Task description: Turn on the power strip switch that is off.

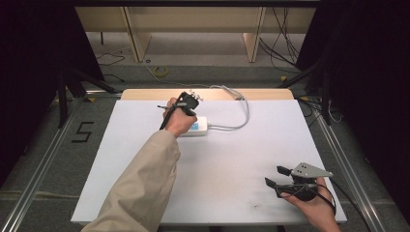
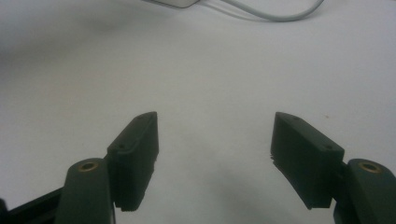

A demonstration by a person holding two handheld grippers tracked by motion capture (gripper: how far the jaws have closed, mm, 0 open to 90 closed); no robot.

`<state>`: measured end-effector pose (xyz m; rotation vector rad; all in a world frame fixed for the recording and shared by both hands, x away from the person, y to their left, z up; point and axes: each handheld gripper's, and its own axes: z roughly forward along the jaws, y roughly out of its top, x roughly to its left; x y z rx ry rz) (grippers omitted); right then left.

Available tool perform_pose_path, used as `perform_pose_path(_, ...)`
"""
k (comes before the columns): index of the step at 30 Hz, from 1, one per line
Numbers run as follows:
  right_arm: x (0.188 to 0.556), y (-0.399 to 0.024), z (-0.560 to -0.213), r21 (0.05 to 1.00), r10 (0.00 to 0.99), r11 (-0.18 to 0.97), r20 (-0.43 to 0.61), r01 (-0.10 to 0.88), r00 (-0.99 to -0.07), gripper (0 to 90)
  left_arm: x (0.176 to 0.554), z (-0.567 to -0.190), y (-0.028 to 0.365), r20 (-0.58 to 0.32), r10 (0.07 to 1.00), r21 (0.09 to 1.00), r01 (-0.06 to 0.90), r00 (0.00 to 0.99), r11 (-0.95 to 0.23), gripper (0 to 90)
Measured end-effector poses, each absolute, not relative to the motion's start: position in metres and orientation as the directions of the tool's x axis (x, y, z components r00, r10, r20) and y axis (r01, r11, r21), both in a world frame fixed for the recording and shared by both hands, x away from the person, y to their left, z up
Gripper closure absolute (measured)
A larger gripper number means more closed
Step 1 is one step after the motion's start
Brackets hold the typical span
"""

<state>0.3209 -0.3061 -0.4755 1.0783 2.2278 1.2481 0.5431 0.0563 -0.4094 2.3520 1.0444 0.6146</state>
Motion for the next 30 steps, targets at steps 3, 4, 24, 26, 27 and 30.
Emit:
perform_pose_path(3,0.321,-0.306,-0.475,0.841,0.765,0.316,0.048,0.44,-0.642,33.2,0.544,-0.41,0.058,0.202,0.771,0.596,0.549,0.604,-0.586,89.8)
perform_pose_path(4,0.321,-0.306,-0.475,0.841,0.765,0.316,0.048,0.44,-0.642,33.2,0.545,-0.41,0.058,0.2,0.773,0.598,0.55,0.602,-0.583,89.8)
perform_pose_path(24,0.322,-0.307,-0.475,0.841,0.769,0.311,0.051,0.443,-0.637,33.6,0.556,-0.406,0.051,0.214,0.753,0.584,0.537,0.622,-0.609,89.9)
perform_pose_path(26,0.322,-0.307,-0.475,0.841,0.771,0.31,0.052,0.445,-0.635,33.7,0.556,-0.407,0.051,0.217,0.75,0.58,0.535,0.625,-0.614,89.9)
perform_pose_path(27,0.322,-0.307,-0.476,0.841,0.77,0.309,0.053,0.444,-0.635,33.7,0.556,-0.408,0.05,0.212,0.752,0.585,0.535,0.625,-0.61,89.8)
perform_pose_path(30,0.322,-0.307,-0.475,0.841,0.769,0.312,0.05,0.443,-0.637,33.8,0.557,-0.41,0.047,0.214,0.748,0.578,0.535,0.629,-0.616,89.9)
